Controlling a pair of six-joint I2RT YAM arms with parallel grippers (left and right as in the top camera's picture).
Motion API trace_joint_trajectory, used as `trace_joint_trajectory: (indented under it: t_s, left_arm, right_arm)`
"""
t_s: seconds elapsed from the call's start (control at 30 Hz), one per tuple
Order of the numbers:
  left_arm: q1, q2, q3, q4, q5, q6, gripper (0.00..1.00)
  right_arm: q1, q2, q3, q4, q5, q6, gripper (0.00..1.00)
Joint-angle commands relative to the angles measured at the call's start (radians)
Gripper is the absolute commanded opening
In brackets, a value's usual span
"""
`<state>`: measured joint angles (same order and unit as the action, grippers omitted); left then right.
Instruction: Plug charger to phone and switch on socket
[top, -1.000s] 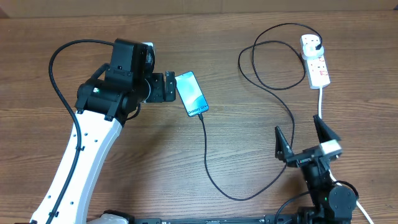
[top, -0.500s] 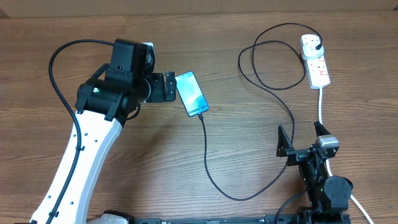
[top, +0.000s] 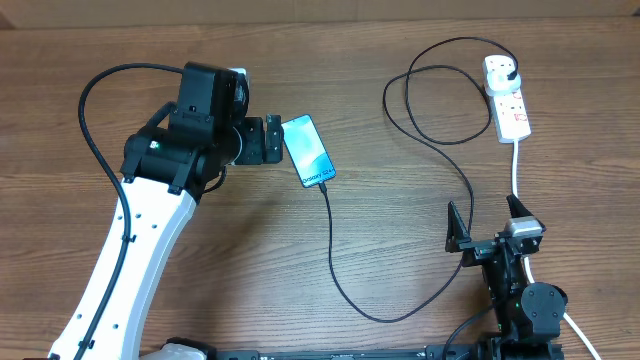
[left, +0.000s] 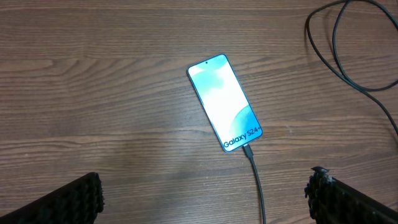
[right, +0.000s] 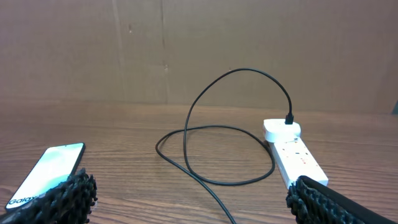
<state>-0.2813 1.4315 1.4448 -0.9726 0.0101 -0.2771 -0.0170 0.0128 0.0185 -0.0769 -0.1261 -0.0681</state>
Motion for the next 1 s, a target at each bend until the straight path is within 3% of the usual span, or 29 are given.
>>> trace_joint_trajectory:
  t_s: [0.0, 0.97]
  left_arm:
    - [-0.001, 0.004, -0.001, 0.004, -0.01, 0.015, 1.0]
    - [-0.001, 0.004, -0.002, 0.004, -0.01, 0.015, 1.0]
  right_arm:
    - [0.011, -0.011, -0.011, 0.0, 0.013, -0.008, 1.0]
    - [0.019, -0.011, -0.01, -0.011, 0.098, 0.06, 1.0]
